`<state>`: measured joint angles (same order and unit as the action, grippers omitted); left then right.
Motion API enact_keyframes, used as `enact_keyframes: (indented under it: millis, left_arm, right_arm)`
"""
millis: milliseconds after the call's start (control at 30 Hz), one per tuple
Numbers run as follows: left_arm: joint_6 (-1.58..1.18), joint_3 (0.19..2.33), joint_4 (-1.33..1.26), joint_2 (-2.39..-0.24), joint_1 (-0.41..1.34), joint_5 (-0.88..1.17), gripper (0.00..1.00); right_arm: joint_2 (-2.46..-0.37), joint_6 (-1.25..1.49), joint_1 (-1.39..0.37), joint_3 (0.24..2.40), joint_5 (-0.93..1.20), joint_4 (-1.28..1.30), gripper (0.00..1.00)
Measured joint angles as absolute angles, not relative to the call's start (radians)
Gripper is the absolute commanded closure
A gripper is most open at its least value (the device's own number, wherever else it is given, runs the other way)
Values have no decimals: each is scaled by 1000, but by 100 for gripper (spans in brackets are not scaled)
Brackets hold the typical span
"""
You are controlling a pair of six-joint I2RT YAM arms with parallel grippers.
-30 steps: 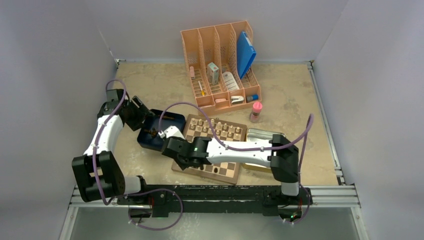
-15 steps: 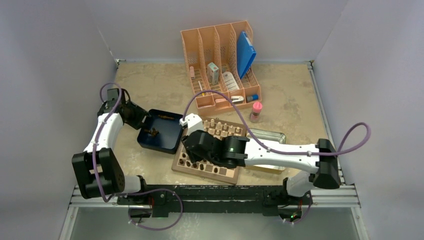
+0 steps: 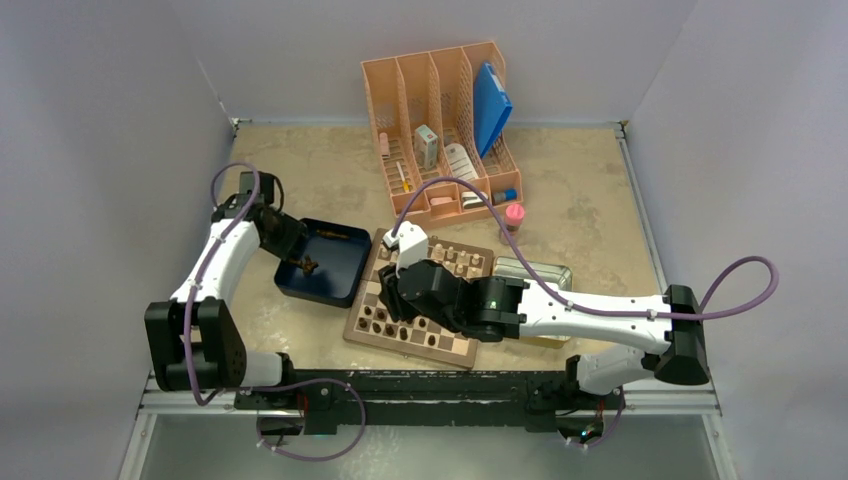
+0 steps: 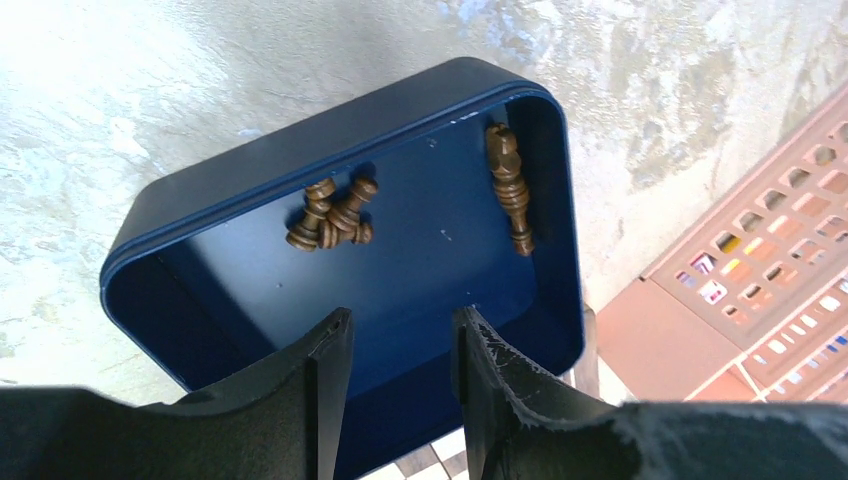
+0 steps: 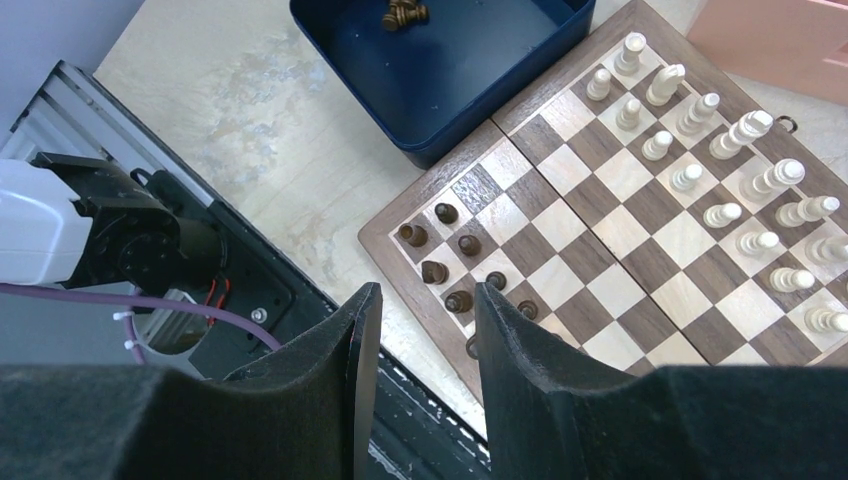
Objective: Set up the chess pieces on the board
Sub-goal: Pick up the chess piece from the storage box.
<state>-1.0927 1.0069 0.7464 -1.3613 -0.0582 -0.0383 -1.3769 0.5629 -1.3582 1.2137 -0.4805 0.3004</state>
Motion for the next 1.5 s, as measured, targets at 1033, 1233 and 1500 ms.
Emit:
enact_keyframes:
  millis: [1033, 1233, 1500]
  left_arm:
    - [-919, 1013, 712, -1644, 29, -176, 60]
    - [-901, 1014, 700, -1670, 42, -158, 59]
    - [-897, 1014, 684, -1670, 56, -125, 59]
  right_arm:
    - [-1377, 539, -1358, 1201, -507, 271, 59]
    - [-1371, 538, -1358, 1195, -507, 270, 59]
    - [-1367, 538, -1358, 1188, -508, 268, 59]
